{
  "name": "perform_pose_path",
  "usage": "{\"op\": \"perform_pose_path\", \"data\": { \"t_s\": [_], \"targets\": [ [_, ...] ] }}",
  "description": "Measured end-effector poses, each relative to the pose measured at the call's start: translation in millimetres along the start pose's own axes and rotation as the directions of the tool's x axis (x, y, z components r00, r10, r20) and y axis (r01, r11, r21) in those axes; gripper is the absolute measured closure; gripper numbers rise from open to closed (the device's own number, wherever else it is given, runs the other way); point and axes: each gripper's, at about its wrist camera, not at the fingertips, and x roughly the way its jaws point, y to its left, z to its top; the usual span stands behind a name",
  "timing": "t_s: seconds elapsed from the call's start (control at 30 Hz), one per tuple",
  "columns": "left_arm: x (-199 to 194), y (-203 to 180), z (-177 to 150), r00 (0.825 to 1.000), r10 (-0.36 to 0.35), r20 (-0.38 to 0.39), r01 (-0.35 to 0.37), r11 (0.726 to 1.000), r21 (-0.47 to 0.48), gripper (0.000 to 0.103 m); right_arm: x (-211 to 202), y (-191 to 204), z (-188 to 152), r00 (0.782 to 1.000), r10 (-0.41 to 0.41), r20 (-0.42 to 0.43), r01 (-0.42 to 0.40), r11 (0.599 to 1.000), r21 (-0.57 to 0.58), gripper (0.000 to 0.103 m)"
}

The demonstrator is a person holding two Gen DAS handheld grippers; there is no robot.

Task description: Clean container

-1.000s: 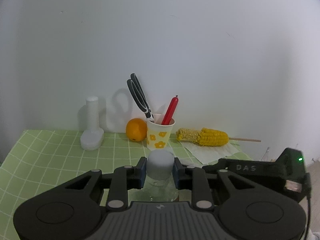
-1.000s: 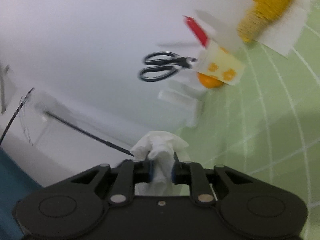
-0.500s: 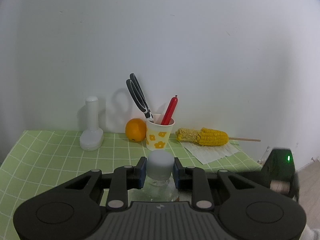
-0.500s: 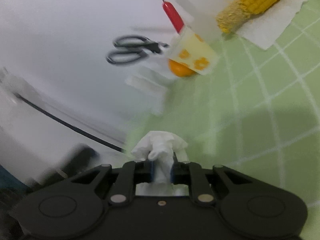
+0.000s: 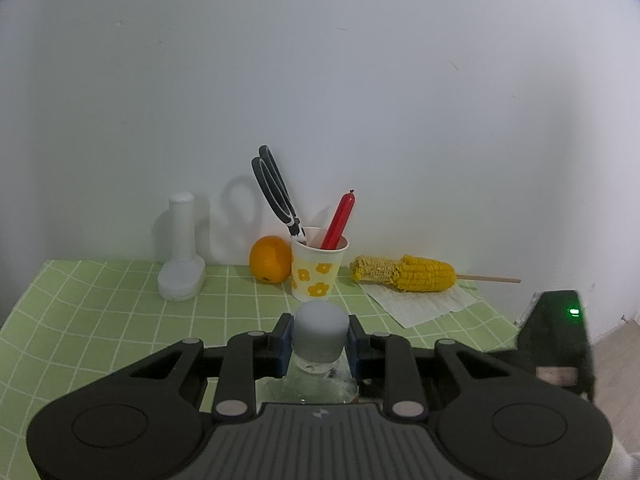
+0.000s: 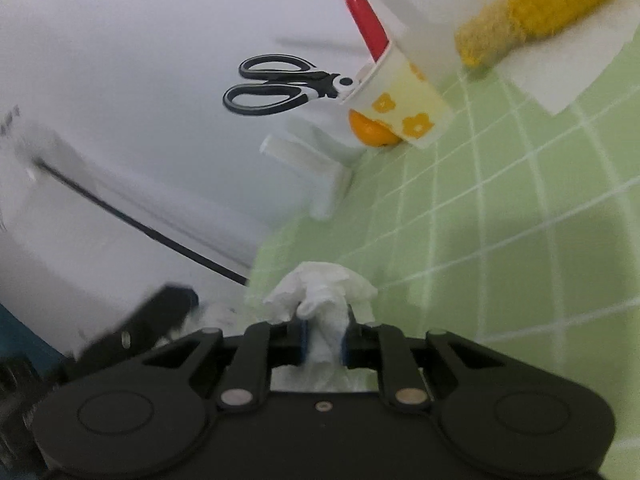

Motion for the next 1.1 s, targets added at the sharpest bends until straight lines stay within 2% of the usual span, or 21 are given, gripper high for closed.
{"op": "perform_pose_path", "data": {
  "t_s": [0.23,0.33,0.6,0.77,0.87,0.97,1.1],
  "targets": [
    [-1.2,0.2,1.3,1.0,-0.003,-0.005,0.003,1.0,-0.005,0.074,-10.5,18.5,-14.8,0.985,-0.167,-0.045,0.158,0.974,-0.159,0.087],
    [-1.2,-0.4,2.4,1.0,-0.003,-0.009,0.003,1.0,-0.007,0.074,-10.7,23.1,-18.6,0.98,-0.189,-0.07,0.173,0.967,-0.187,0.087],
    [-1.7,-1.7,4.5,1.0,-0.004,-0.02,0.003,1.0,-0.013,0.074,-15.9,27.5,-32.3,0.978,-0.14,-0.155,0.11,0.976,-0.19,0.087],
    [-1.5,-0.7,6.1,1.0,0.004,-0.026,-0.004,1.0,-0.006,0.074,-11.3,38.1,-35.4,0.978,-0.077,-0.196,0.035,0.977,-0.209,0.087],
    [-0.8,0.7,7.9,0.999,0.01,-0.032,-0.011,1.0,-0.006,0.074,-10.2,45.9,-36.3,0.98,-0.043,-0.196,0.0,0.976,-0.216,0.088],
    [0.5,1.5,9.2,0.999,0.01,-0.037,-0.01,1.0,-0.005,0.074,-11.4,51.8,-35.2,0.979,0.041,-0.198,-0.08,0.978,-0.193,0.088],
    [1.2,2.0,9.8,0.999,0.01,-0.041,-0.011,1.0,-0.004,0.074,-14.8,61.9,-33.4,0.981,0.121,-0.154,-0.147,0.975,-0.165,0.088]
  ]
}}
